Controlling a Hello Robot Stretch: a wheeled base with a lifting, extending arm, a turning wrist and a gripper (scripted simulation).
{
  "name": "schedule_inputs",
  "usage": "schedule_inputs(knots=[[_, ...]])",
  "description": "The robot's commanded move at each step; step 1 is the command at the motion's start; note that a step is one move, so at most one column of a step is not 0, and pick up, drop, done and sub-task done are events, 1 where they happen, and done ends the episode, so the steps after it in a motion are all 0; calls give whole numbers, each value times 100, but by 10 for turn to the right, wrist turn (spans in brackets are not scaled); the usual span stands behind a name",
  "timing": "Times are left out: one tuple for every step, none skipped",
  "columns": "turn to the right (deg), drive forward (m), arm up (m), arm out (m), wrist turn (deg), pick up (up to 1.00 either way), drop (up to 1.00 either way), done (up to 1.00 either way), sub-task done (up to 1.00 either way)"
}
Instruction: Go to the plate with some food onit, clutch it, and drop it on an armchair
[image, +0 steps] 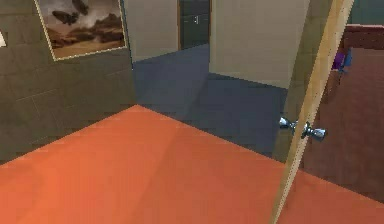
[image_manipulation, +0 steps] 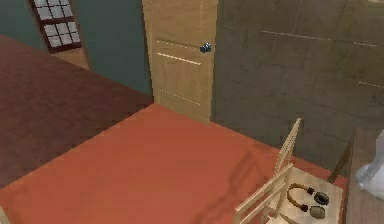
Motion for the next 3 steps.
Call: schedule_inputs(knots=[[0, 15, 0, 0, 0, 0, 0, 0, 0], [-450, 0, 0, 0, 0, 0, 0, 0, 0], [-450, 0, 0, 0, 0, 0, 0, 0, 0]])
